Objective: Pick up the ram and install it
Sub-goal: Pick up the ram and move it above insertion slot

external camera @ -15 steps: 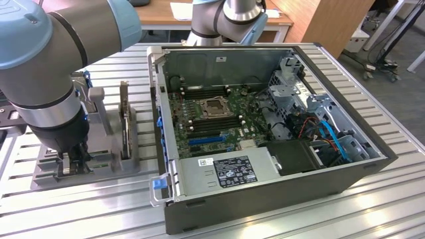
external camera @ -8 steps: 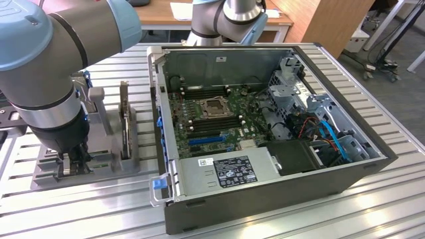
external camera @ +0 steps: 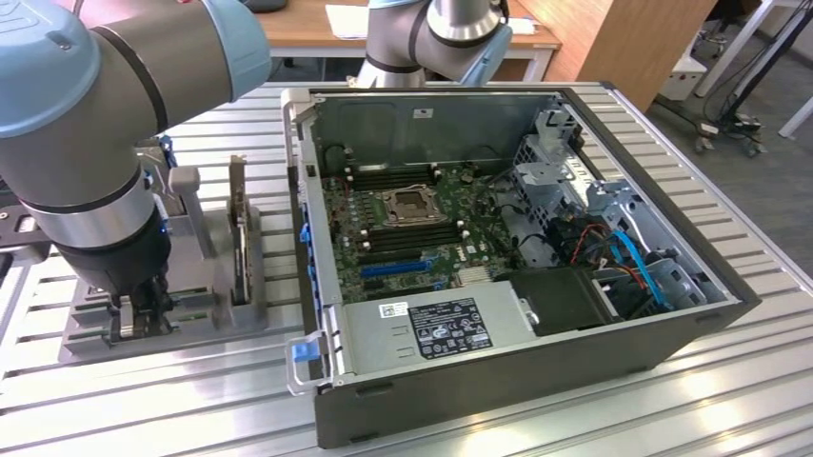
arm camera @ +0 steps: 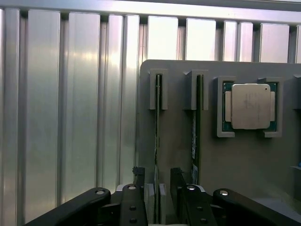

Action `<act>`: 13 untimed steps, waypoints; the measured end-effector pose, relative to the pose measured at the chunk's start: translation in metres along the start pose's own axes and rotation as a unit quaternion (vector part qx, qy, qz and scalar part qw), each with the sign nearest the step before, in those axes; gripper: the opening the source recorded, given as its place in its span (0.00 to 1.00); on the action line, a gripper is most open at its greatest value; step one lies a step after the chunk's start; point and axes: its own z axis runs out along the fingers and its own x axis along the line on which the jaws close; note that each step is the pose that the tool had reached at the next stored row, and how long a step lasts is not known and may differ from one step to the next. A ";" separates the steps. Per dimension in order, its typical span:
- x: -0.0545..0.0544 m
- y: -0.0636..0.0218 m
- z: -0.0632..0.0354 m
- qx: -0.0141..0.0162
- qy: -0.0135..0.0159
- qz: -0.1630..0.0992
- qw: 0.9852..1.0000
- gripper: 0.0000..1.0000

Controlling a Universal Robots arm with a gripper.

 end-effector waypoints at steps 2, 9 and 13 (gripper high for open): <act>0.000 0.0000 0.0005 0.000 0.000 0.000 1.000 0.36; 0.000 -0.0001 0.0016 0.000 0.000 0.000 1.000 0.36; 0.000 -0.0001 0.0016 0.000 0.000 0.000 1.000 0.36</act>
